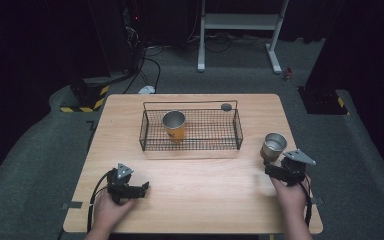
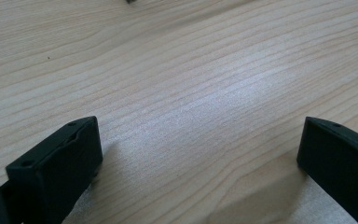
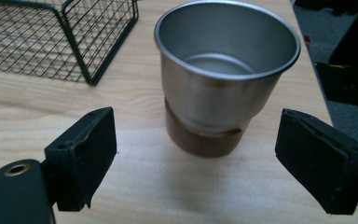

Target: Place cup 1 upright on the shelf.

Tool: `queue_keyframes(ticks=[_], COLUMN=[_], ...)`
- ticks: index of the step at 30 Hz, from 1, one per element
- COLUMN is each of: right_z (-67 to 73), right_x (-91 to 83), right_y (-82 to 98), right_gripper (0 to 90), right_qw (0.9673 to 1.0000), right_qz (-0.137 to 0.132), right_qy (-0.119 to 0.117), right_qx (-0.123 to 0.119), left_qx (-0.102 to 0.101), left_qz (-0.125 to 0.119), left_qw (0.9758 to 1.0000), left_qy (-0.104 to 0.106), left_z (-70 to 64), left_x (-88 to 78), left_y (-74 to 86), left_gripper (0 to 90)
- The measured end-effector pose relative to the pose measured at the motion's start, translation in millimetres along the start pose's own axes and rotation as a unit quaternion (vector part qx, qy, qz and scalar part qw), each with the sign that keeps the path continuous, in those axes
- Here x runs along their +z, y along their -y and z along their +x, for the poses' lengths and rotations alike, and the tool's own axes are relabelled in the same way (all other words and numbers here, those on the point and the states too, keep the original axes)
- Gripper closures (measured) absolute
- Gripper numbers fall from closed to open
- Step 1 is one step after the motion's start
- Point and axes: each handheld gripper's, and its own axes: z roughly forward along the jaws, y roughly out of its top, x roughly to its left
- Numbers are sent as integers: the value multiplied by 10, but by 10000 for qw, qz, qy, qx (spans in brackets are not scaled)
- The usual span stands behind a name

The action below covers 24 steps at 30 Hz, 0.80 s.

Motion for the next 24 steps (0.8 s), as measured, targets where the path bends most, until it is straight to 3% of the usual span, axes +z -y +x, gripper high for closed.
queue_keyframes(ticks=[11, 24], right_z=[-90, -145], right_x=[160, 365], right_y=[-103, -162], right_gripper=[127, 131], right_qw=[9998, 9997], right_qz=[-66, -72], right_qy=[10, -82], right_qx=[181, 205], left_qx=[0, -1], left_qz=[1, 4], left_qw=[10000, 10000], left_qy=[-1, -2], left_z=[0, -1], left_x=[0, -1], left_y=[0, 0], left_gripper=[3, 3])
